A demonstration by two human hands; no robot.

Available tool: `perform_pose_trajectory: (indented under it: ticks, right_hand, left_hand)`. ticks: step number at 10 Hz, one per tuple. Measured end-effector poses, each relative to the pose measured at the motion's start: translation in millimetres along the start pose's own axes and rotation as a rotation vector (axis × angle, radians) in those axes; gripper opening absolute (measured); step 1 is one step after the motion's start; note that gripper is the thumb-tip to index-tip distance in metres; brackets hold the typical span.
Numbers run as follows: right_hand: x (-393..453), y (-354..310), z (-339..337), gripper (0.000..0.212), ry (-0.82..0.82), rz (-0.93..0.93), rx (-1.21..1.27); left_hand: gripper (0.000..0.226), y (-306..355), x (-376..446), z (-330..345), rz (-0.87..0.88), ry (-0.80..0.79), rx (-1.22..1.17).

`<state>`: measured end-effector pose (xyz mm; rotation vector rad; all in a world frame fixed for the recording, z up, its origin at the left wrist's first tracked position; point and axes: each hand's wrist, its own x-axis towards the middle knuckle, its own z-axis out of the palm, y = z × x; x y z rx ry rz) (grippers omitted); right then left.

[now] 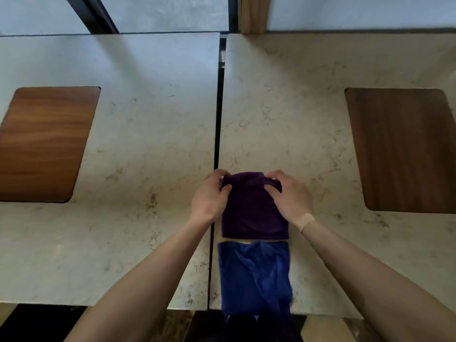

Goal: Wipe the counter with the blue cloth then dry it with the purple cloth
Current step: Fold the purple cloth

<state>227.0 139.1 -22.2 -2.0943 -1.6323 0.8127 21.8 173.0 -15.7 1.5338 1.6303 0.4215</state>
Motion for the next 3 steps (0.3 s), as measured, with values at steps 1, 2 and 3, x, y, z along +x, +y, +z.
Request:
perform_pose_trajectory:
  ticks: [1,2,3]
  right_hand:
    - [3.7,-1.6,1.1,0.025,0.013,-0.003,-0.020]
    - [2.6,-7.1,3.4,0.028,-0.016,-0.010,-0.092]
    - [-0.2,-9.9,1.2,0.032,0.015,0.001,-0.107]
  left_hand:
    - [0.024,-0.1,4.3,-0.2,0.002,0.017,0.053]
    - [0.029,1.5,5.6,-2.6,0.011,0.005,0.114]
    - [0.033,1.9,4.2,-8.4,0.025,0.036,0.095]
